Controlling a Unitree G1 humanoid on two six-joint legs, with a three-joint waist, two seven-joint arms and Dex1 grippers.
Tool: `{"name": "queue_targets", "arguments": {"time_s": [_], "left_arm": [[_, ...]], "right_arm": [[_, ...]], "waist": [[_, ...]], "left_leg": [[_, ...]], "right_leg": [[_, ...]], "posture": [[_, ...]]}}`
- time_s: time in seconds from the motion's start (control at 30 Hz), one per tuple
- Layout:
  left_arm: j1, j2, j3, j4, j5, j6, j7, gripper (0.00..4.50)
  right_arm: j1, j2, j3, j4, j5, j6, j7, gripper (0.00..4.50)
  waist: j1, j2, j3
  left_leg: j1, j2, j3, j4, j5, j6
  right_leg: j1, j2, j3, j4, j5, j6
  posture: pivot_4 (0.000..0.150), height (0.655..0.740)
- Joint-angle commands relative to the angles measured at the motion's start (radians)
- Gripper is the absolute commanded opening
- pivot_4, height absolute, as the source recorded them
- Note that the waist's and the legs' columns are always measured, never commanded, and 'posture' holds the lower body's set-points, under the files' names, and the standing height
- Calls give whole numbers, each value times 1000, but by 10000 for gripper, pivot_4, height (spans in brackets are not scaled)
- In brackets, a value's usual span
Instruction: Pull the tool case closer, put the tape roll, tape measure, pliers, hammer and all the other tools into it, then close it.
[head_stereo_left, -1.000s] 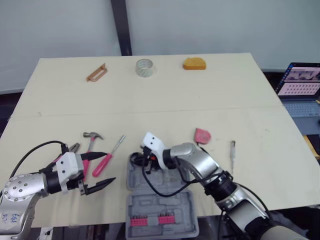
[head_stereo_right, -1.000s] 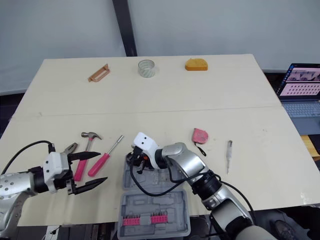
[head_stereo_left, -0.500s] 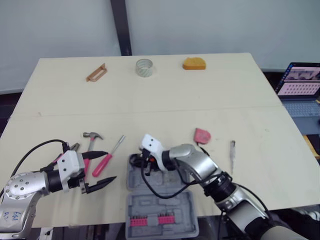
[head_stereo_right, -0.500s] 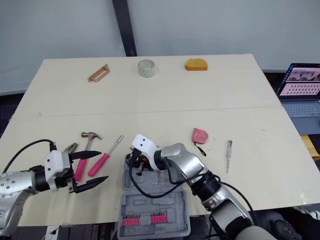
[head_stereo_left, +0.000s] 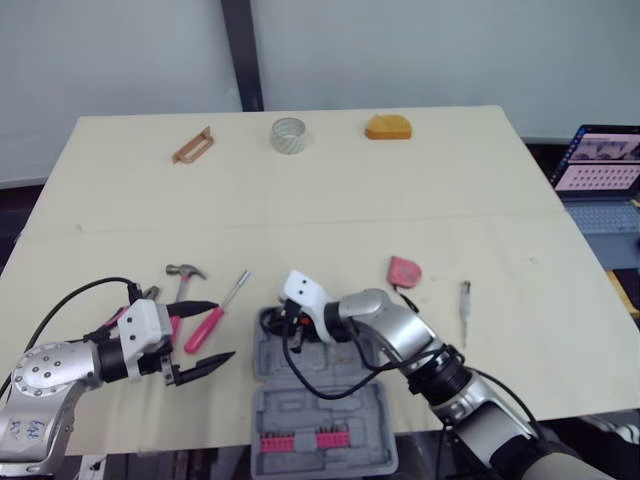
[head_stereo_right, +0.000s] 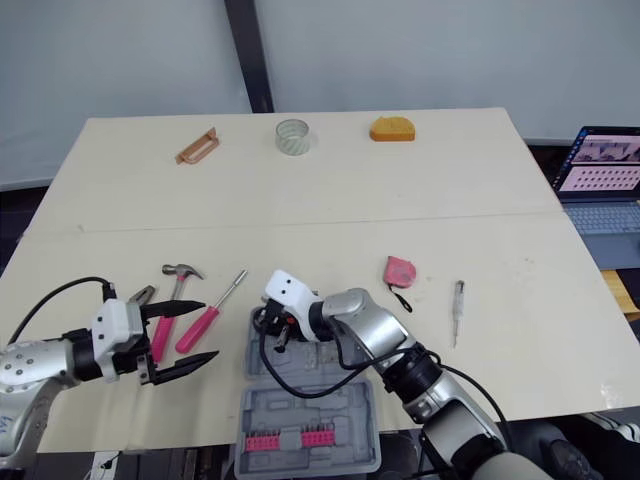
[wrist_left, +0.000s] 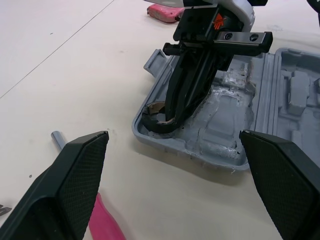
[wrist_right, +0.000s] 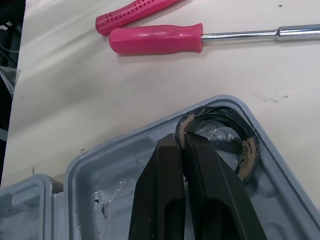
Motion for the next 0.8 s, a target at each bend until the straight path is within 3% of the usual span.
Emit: {"name": "queue_targets", "arguments": {"time_s": [0.03, 0.23, 0.33, 0.5, 0.57, 0.8], "left_arm": [[-4, 13, 1, -13, -4, 1, 1, 45000], [-4, 15, -4, -14, -4, 9, 2, 45000], [-4, 16, -2, -13, -3, 10, 3, 45000], [-4, 15, -3, -14, -1, 12, 5, 45000], [-6, 16, -3, -12, -1, 13, 5, 45000], [-2, 13, -4, -18, -1, 20, 10, 45000]], "right_arm": [[-2, 13, 5, -11, -3, -17, 14, 485], [1, 19, -3, -15, 5, -16, 12, 485], [3, 18, -5, -22, 9, -15, 14, 10891], [0, 18, -10, -19, 10, -19, 13, 36669], [-3, 17, -19, -32, 23, -12, 21, 44633], [2, -2, -52, -72, 56, -51, 52, 44633]], "waist": [[0, 0, 0], [0, 0, 0], [0, 0, 0], [0, 0, 0], [0, 0, 0], [0, 0, 0]], "left_leg": [[0, 0, 0, 0, 0, 0], [0, 0, 0, 0, 0, 0], [0, 0, 0, 0, 0, 0], [0, 0, 0, 0, 0, 0], [0, 0, 0, 0, 0, 0], [0, 0, 0, 0, 0, 0]], "right_leg": [[0, 0, 0, 0, 0, 0], [0, 0, 0, 0, 0, 0], [0, 0, 0, 0, 0, 0], [0, 0, 0, 0, 0, 0], [0, 0, 0, 0, 0, 0], [0, 0, 0, 0, 0, 0]], "posture": [[1500, 7400], [1500, 7400], [1500, 7400], [1500, 7400], [1500, 7400], [1500, 7400]]}}
